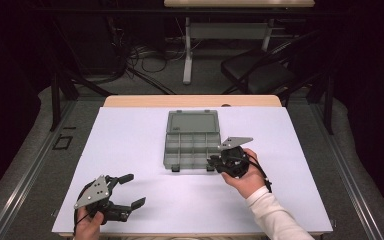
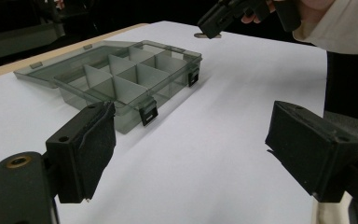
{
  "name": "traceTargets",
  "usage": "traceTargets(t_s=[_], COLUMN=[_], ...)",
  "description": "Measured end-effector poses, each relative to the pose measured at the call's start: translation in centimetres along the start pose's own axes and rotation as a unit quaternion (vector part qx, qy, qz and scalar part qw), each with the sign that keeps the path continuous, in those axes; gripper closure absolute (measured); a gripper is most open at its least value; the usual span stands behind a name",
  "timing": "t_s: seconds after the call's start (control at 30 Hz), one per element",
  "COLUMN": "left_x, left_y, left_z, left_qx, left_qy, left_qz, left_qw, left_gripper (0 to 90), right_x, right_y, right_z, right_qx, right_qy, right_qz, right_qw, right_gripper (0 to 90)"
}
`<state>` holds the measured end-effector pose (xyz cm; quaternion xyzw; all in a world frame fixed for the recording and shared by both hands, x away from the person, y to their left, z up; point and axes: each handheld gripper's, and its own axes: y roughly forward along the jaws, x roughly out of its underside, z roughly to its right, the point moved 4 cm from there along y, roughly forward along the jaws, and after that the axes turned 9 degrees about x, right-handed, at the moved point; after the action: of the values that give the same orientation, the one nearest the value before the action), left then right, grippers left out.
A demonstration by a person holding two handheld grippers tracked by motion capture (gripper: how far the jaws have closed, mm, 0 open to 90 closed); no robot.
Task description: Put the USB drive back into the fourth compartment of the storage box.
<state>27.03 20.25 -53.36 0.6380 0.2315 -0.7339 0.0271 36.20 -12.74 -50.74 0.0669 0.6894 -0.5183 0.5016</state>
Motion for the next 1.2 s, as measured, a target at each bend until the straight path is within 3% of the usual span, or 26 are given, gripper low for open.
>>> traceTargets(t_s=[0.53,1.2], left_x=[0.0,0.0], left_y=[0.0,0.0], left_z=[0.1,0.1], left_qx=[0.001,0.003], left_qy=[0.001,0.002], left_qz=[-0.002,-0.006], left_qw=[1.0,1.0], left_gripper=[15.7,15.7], right_x=[-2.0,-4.2], right_y=[1.0,4.5], right_z=[1.1,3.3], right_qx=[0.008,0.035], right_qy=[0.0,0.004], right_qz=[-0.013,-0.037], right_qw=[0.9999,0.9987], right_gripper=[79.3,79.3])
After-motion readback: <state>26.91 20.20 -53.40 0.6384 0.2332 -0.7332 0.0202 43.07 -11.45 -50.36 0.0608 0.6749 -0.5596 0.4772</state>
